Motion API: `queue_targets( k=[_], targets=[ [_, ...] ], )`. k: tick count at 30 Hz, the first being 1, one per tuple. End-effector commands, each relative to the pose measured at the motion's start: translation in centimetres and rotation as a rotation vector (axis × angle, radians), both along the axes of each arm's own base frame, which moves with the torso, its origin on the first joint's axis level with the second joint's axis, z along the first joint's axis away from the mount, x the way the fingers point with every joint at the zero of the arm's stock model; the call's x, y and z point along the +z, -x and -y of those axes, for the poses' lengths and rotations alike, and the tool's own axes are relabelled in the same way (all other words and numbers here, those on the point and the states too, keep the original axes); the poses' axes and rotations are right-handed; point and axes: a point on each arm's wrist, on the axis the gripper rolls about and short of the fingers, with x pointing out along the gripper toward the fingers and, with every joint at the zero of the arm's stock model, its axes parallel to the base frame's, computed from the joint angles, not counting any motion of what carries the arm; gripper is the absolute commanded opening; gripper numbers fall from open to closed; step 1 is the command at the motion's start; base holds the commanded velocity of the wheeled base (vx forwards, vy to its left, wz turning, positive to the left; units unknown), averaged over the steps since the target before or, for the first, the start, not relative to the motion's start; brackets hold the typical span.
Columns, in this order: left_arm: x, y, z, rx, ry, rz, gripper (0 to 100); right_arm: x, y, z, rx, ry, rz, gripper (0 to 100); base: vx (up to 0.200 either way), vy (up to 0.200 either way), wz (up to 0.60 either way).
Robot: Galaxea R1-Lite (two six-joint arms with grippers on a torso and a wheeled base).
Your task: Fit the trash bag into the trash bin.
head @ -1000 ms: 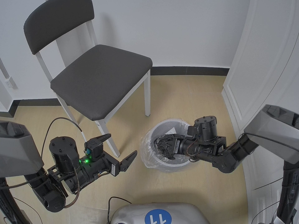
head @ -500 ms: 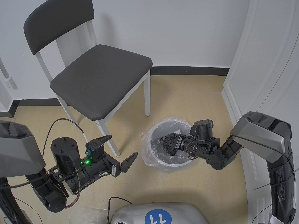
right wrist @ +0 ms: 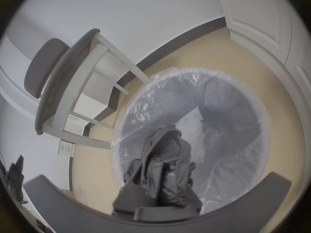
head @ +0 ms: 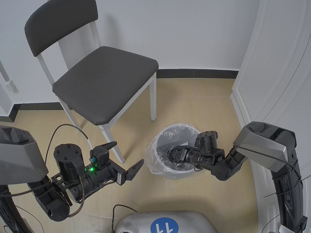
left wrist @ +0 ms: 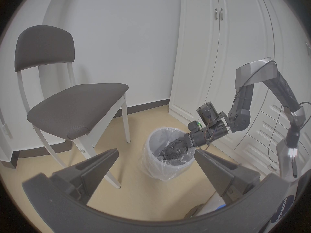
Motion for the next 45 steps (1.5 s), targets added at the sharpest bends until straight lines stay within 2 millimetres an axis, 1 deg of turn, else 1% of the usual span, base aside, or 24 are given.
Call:
queue_targets(
  k=[1, 4, 7, 9, 18, 22, 23, 30, 32, 35, 37, 39, 43, 45],
  targets=[
    [-0.1, 0.0, 0.0, 0.000, -0.001, -0.002, 100, -1.6, 0.1, -0.2, 0.006, 0.015, -0.028, 0, 0.000, 0.000, 0.00],
    [-0.1, 0.0, 0.0, 0.000, -0.002, -0.003, 100, -1.5, 0.0, -0.3, 0.002, 0.009, -0.023, 0, 0.000, 0.000, 0.00],
    [-0.3, -0.1, 0.1, 0.000, -0.006, -0.008, 100, -1.4, -0.5, -0.5, -0.041, -0.017, -0.010, 0, 0.000, -0.200, 0.00],
    [-0.5, -0.1, 0.1, 0.000, -0.009, -0.014, 100, -1.3, -0.6, -0.6, -0.065, -0.045, -0.001, 0, 0.000, 0.000, 0.00],
    [-0.7, -0.2, 0.1, 0.000, -0.013, -0.020, 100, -1.4, -0.5, -0.6, -0.066, -0.049, -0.005, 0, 0.000, 0.000, 0.00],
    [-0.6, -0.2, 0.1, 0.000, -0.011, -0.018, 100, -1.5, -0.2, -1.1, -0.057, -0.048, -0.008, 0, 0.000, 0.000, 0.00],
    [-0.6, -0.3, 0.1, 0.002, -0.011, -0.018, 100, -1.4, -0.2, -1.1, -0.057, -0.048, -0.007, 100, 0.000, 0.000, 0.00],
    [-0.6, -0.2, 0.1, 0.000, -0.011, -0.018, 100, -1.0, -0.6, -0.9, -0.071, -0.081, 0.007, 100, 0.000, 0.000, 0.00],
    [-0.6, -0.2, 0.1, 0.000, -0.011, -0.018, 100, -1.0, -0.4, -1.1, -0.066, -0.098, 0.041, 100, 0.000, 0.000, 0.00],
    [-0.6, -0.2, 0.1, 0.000, -0.011, -0.018, 100, -1.7, -0.1, -1.1, -0.060, -0.113, 0.084, 100, 0.000, 0.000, 0.00],
    [-0.6, -0.2, 0.1, 0.000, -0.010, -0.016, 100, -1.6, 0.1, -1.0, -0.055, -0.129, 0.119, 100, 0.000, 0.000, 0.00],
    [-0.6, -0.2, 0.1, 0.000, -0.010, -0.016, 100, -1.3, 0.2, -1.0, -0.055, -0.136, 0.132, 100, 0.000, -0.200, 0.00],
    [-0.5, -0.2, 0.1, 0.000, -0.009, -0.014, 100, 1.5, 1.0, -1.0, -0.035, -0.131, 0.185, 100, 0.000, -0.050, 0.00],
    [-0.5, -0.2, 0.1, 0.000, -0.008, -0.012, 100, 3.3, 1.4, -0.5, -0.024, -0.103, 0.225, 100, 0.000, -0.200, 0.00]
  ],
)
